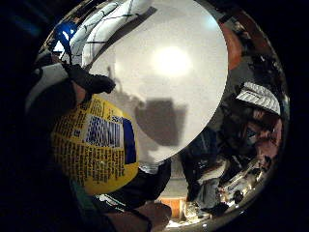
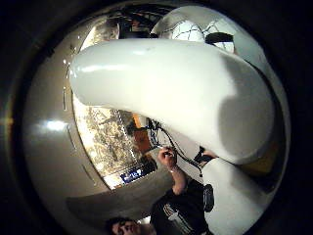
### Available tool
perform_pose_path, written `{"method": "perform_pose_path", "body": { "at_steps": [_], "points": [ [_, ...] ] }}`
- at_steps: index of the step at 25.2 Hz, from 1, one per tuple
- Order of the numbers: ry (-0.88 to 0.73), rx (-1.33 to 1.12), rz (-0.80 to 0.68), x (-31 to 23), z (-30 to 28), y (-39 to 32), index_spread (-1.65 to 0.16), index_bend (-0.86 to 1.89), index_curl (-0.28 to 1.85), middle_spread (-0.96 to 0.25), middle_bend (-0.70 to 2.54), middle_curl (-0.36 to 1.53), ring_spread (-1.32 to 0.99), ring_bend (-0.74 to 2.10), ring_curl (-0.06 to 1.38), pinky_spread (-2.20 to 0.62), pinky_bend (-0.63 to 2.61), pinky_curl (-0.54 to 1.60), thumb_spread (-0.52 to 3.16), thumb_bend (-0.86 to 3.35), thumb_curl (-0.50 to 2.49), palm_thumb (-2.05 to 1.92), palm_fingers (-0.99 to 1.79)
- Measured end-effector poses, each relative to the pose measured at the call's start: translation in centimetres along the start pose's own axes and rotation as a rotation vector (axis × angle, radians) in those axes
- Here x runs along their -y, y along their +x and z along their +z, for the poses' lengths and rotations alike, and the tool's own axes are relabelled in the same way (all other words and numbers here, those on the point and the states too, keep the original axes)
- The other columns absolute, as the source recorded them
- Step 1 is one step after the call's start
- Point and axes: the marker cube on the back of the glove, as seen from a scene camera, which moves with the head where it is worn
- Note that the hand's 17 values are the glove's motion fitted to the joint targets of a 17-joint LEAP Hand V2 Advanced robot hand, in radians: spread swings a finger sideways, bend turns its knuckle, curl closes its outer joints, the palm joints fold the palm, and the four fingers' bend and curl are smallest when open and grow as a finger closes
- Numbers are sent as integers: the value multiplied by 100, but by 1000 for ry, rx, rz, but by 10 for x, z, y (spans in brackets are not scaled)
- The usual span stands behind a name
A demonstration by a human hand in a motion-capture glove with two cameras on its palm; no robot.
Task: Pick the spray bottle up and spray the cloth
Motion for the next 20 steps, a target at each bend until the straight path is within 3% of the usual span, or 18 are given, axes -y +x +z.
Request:
{"method": "perform_pose_path", "body": {
  "at_steps": [20],
  "points": [
    [-3,47,17,-1,6,3,-17,14,39,-5,25,47,-2,41,38,-3,39,37,53,-4,66,95,114]
  ]
}}
